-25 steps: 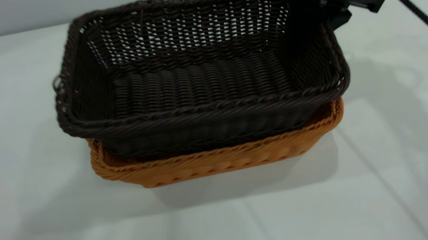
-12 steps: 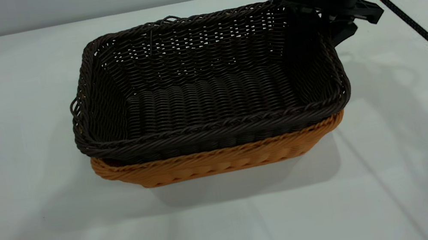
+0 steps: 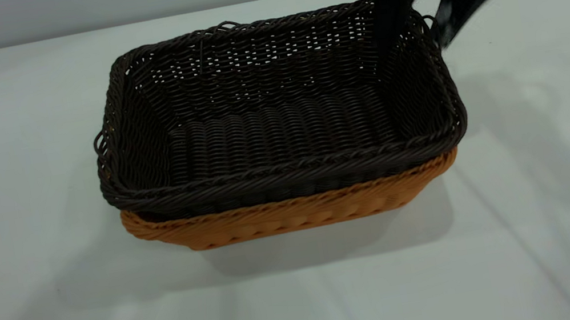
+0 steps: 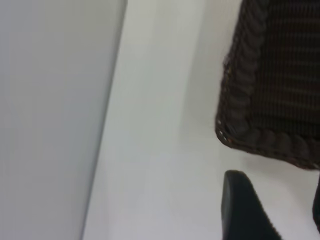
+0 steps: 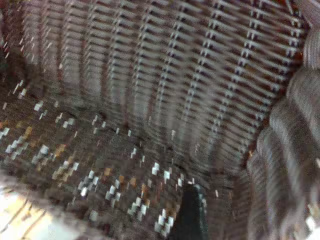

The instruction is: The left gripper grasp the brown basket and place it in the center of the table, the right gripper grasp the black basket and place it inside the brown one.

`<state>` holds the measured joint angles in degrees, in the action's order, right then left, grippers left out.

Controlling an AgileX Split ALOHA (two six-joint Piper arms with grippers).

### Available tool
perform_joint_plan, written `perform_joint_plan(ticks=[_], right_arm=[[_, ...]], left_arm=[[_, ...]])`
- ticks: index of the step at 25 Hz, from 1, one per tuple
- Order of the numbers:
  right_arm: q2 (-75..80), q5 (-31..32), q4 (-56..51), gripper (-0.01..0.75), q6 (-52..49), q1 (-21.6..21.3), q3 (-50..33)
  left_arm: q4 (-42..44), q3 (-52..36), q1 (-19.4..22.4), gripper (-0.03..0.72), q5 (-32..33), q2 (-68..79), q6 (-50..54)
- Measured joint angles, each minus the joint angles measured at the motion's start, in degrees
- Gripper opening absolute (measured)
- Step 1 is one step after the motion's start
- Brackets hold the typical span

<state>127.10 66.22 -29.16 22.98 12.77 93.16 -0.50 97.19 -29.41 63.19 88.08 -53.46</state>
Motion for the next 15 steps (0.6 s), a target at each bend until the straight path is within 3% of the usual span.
perform_joint_plan(ticks=[6, 15], right_arm=[[-6.57, 2.93, 8.03, 0.557, -6.92, 0.0, 9.97], [-25.83, 4.84, 14.2, 0.557, -11.07, 0.0, 11.11]], left_arm=[[0.5, -0.07, 0.0, 0.314, 3.64, -3.37, 0.02], [3.53, -0.07, 0.0, 0.314, 3.64, -14.09, 4.47]])
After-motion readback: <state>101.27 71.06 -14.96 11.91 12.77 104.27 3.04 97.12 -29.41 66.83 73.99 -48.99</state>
